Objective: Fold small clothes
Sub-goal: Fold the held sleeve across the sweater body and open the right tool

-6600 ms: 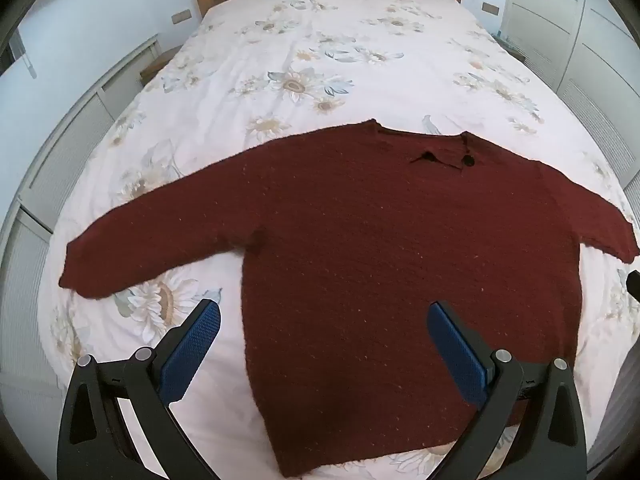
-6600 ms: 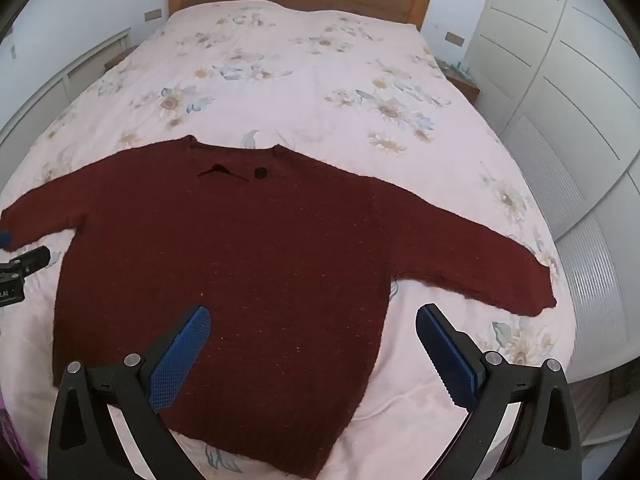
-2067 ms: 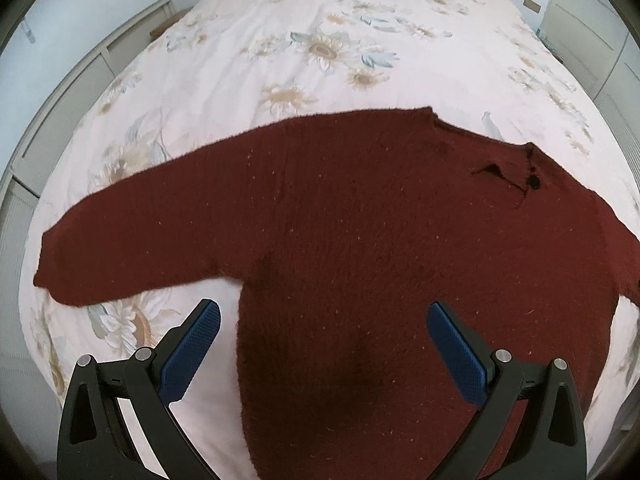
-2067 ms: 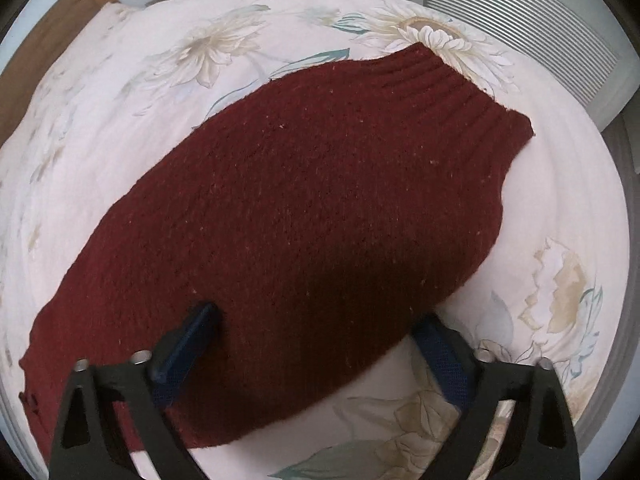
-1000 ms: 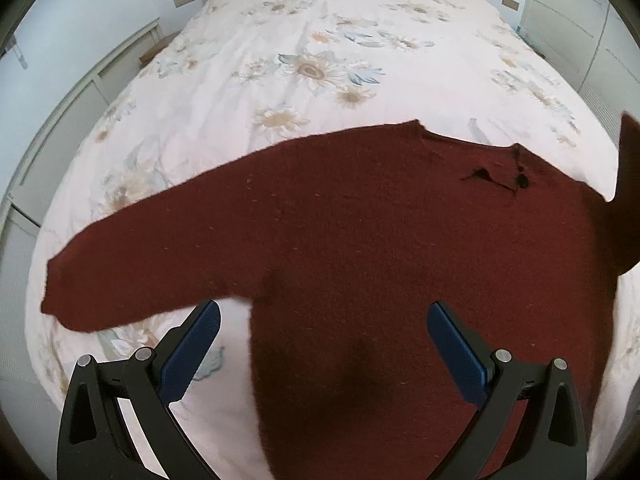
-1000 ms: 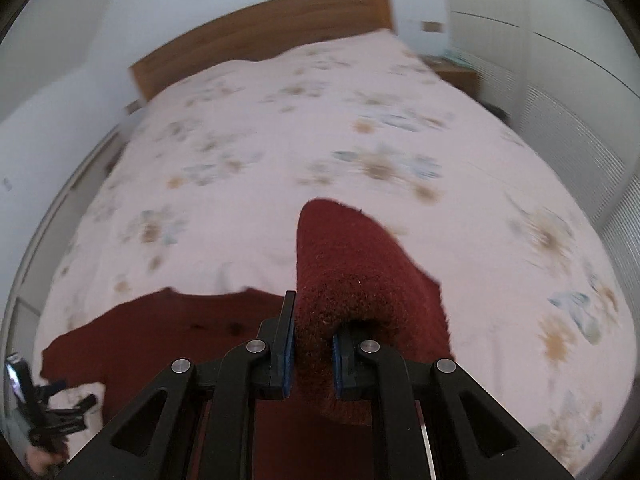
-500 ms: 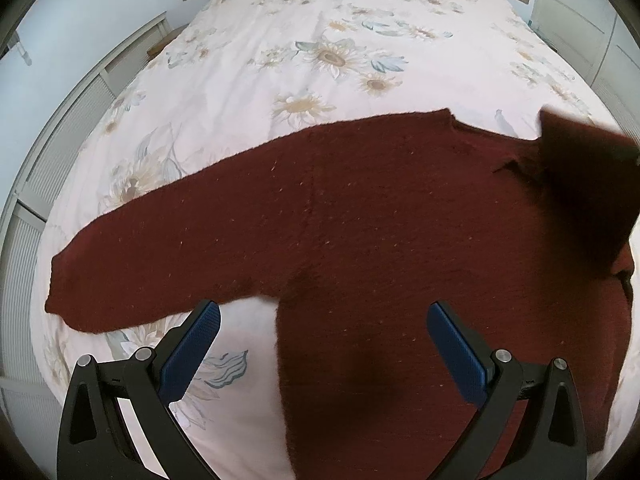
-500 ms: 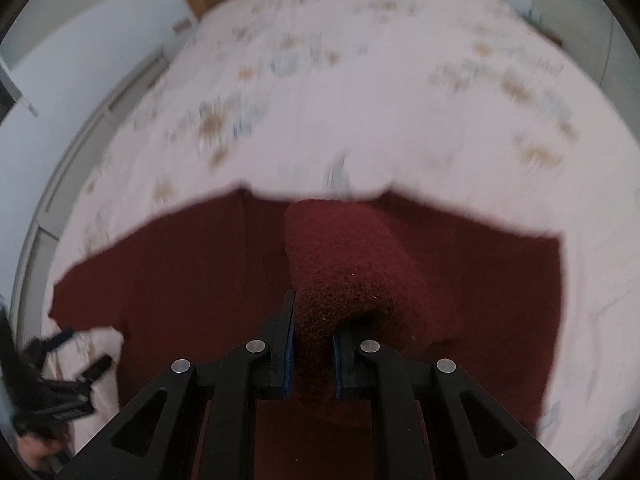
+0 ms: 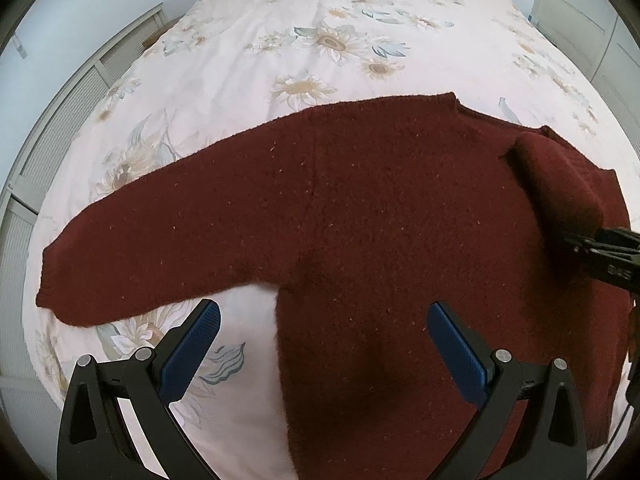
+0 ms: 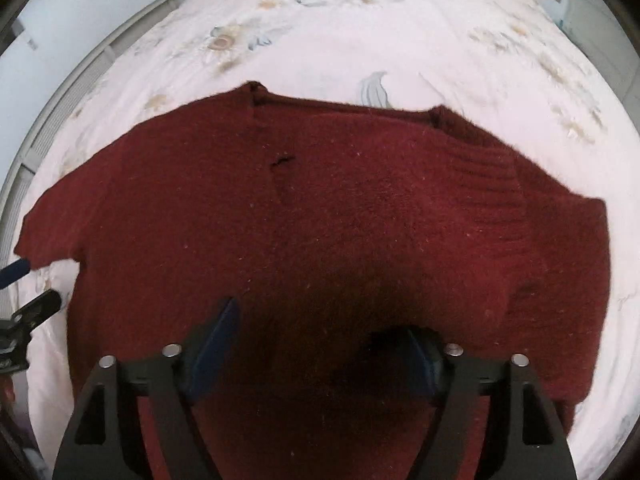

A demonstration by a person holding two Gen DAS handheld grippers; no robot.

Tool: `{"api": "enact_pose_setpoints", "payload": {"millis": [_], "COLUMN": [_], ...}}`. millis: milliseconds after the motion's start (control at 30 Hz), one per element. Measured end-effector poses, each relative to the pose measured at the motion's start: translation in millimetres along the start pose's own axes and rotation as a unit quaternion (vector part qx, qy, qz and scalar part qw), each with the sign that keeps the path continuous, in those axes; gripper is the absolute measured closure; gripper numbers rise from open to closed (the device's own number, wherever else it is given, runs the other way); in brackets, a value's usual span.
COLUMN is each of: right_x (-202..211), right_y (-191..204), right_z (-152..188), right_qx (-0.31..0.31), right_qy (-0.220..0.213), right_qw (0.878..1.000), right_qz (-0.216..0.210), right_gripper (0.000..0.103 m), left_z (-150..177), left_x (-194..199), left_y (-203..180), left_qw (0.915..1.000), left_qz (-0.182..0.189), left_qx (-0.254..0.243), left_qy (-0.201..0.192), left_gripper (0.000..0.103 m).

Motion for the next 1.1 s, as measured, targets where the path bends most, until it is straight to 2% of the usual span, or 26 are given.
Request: {"api": "enact_pose_setpoints", "payload": {"millis": [167,267,533,667,767,933,1100], "right_x": [22.2,35.9,57.8,67.3,72.6,71.8,68.0], "right_y": [-12.8,-26.4,-90.2,-122.8,-142.8,-159.9,-167.4], "right_z": [14.4,37.1,98.7,123.7,137.1,153.8,165.2], "right_qx": [0.024,0.027,-0.036,-0.066,-0.090,-0.119,-0.148], "right_qy": [0.008,0.001,0.003,0.009,0.008,0.004,-0.004], "right_qw": [1.000,0.999,0.996,0.992,0.990,0.988,0.986], "right_qz": [0.015,0.023,0.076,0.105,0.112,0.101,0.082], "right_gripper": [0.020,0.019,0.018,0.018,0.018,0.018,0.018], "left_z": [-0.5,-1.1,7.7,9.5,6.9,2.2,10.8], "left_x": [1.0,3.5,-1.4,-1.2,2.0,7.5,3.1], "left_y": [-1.5,-6.1,-38.2,-74.2,-107.3,-167.0,-232.3], "left_qw": [0.9999,0.9999,0.9982,0.9950,0.9911,0.9815,0.9675], "left_qz": [0.010,0.010,0.012,0.040,0.055,0.067,0.075], "left_qx": [0.003,-0.004,-0.059,-0.092,-0.121,-0.177,-0.239], "left_qy": [0.002,-0.002,-0.004,-0.003,-0.009,-0.027,-0.030], "left_gripper": [0.001,0.001,0.001,0.001,0.001,0.001,0.001]}}
Point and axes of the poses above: each gripper's, at about its wrist camera, not at the fingertips, and x roughly against the way its jaws point, y to its left, z to its underside, the point moved 8 cm from there along -x, roughly the way its jaws point, and after that the axes turned 13 degrees about x, right-handed, at the moved point
